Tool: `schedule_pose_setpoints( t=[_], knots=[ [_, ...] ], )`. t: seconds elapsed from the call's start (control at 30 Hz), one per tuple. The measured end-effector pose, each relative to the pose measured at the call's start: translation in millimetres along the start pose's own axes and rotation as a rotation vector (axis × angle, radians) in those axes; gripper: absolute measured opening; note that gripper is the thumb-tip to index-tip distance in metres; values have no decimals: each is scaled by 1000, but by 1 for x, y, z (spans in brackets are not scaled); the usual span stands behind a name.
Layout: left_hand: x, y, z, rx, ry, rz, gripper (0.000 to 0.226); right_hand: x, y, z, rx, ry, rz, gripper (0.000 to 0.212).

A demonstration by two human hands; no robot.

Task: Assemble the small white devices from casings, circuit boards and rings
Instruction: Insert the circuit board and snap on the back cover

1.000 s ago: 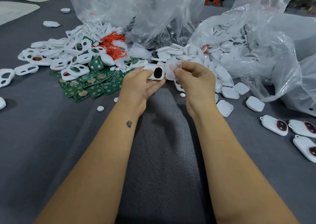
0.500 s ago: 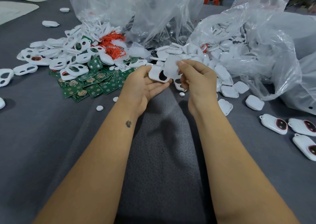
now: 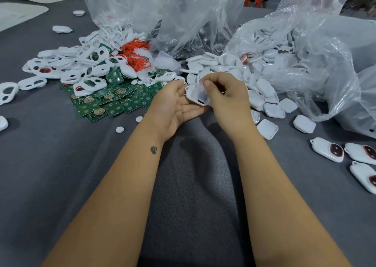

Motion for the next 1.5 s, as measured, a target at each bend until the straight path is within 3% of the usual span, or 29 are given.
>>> schedule_pose_setpoints(
  t=[0.47, 0.7, 0.87, 1.03, 1.23, 1.5],
  knots=[
    [-2, -1, -4, -16, -13, -75, 44, -4, 0, -1, 37, 82, 63, 19],
    [-4, -1, -6, -40, -24, -78, 29, -4, -1, 1, 57, 204, 137, 13],
    [-7, 0, -7, -106, -77, -50, 23, -2, 1, -1, 4, 62, 165, 6],
    [-5, -5, -6, -54, 46, 51, 25, 4, -2, -1, -63, -119, 296, 18],
    [-4, -5, -5, -58, 97, 82, 22, 2, -2, 2, -226, -92, 159, 12],
    [-3, -6, -8, -92, 31, 80, 14, -2, -1, 4, -168, -22, 132, 9]
  ],
)
Point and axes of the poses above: each hand's wrist, its own y-axis away from the middle knuckle, its own x-axis out of the back of the hand, z = x × y, the point moved 1 cm from there along -y, towards the middle knuckle, and after that the axes turned 15 degrees about -y, right-handed, at the moved point
